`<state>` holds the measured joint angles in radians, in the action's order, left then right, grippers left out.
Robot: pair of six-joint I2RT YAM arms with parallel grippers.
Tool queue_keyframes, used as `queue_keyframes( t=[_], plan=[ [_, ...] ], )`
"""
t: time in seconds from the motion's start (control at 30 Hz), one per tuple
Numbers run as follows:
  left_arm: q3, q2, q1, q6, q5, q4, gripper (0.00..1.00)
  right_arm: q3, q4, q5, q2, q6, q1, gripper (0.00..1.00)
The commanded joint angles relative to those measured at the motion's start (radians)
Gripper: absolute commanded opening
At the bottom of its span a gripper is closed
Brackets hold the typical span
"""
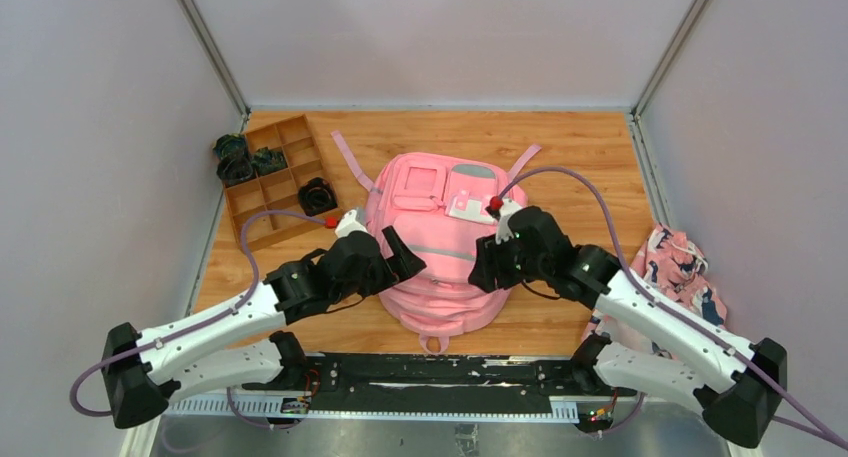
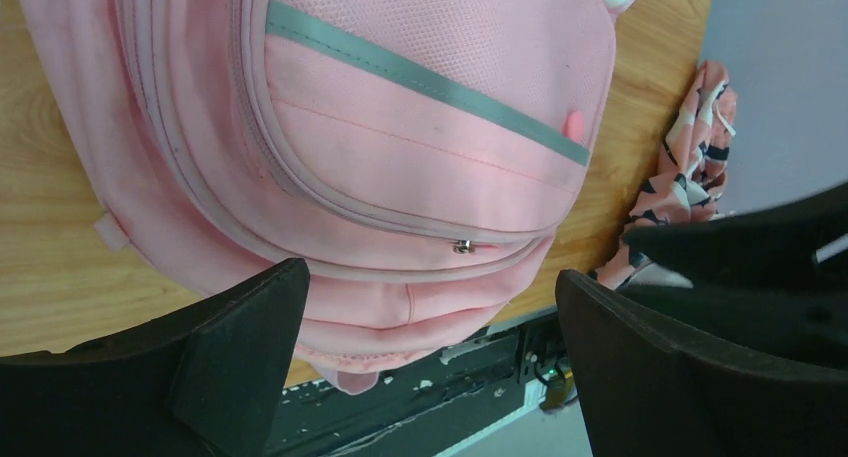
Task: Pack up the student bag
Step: Adjust the student bag at the center of the board.
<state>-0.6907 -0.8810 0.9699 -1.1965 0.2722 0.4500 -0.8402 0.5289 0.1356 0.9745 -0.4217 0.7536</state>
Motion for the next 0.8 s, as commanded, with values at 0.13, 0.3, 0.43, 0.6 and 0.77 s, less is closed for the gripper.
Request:
queue_keyframes(
  t=[0.13, 0.3, 0.43, 0.6, 0.77],
  plan=[
    [0.048, -0.047, -0.009, -0.161, 0.055, -0.085, 0.98, 0.116, -0.271, -0.097, -0.026, -0.077, 0.236, 0.52],
    [0.078, -0.051, -0.042, -0.158, 0.056, -0.13, 0.92, 0.155, -0.338, -0.194, 0.06, -0.167, 0.266, 0.53],
    [0.096, -0.031, -0.077, -0.132, 0.055, -0.122, 0.91, 0.159, -0.355, -0.193, 0.121, -0.207, 0.266, 0.55],
    [0.114, -0.081, -0.124, -0.118, -0.025, -0.166, 0.85, 0.173, -0.385, -0.244, 0.151, -0.193, 0.265, 0.59],
    [0.127, -0.135, -0.126, -0.132, -0.044, -0.216, 0.71, 0.105, -0.34, -0.171, 0.22, -0.152, 0.266, 0.58]
  ],
)
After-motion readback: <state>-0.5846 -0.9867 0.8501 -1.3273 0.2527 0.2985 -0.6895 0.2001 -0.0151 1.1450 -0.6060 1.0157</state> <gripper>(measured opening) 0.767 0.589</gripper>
